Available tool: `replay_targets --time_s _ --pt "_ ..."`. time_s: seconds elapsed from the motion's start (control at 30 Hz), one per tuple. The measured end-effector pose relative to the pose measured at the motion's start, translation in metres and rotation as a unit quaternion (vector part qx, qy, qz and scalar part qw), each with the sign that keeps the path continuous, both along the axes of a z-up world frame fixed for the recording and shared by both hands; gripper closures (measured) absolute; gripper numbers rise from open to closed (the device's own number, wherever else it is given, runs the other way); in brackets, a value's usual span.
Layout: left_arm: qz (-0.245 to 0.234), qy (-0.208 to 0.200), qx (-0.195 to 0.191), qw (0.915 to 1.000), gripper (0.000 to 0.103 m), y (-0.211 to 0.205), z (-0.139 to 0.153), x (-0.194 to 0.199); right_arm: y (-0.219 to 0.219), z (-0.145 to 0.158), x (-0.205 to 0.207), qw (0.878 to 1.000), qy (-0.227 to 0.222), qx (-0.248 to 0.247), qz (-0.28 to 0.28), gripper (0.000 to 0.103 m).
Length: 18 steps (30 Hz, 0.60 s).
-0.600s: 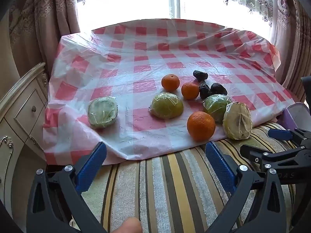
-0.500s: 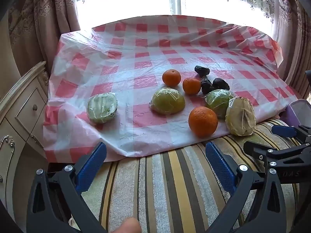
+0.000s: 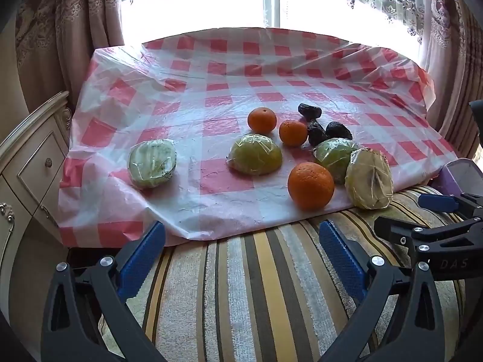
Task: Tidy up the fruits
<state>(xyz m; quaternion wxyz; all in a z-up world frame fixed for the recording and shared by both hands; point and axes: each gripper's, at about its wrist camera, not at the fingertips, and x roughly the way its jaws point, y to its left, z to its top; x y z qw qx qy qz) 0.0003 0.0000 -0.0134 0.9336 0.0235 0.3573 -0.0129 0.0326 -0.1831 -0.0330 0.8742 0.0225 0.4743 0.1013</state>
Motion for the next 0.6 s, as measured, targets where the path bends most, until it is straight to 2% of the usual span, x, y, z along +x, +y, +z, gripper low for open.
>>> replay_targets --time_s 0.6 --pt "0.011 -0.018 0.005 0.9998 0.005 -0.0029 -0.0049 -0.0016 -0.0021 -0.0008 -0.0003 1.0 -0.01 0.004 -0.003 0.001"
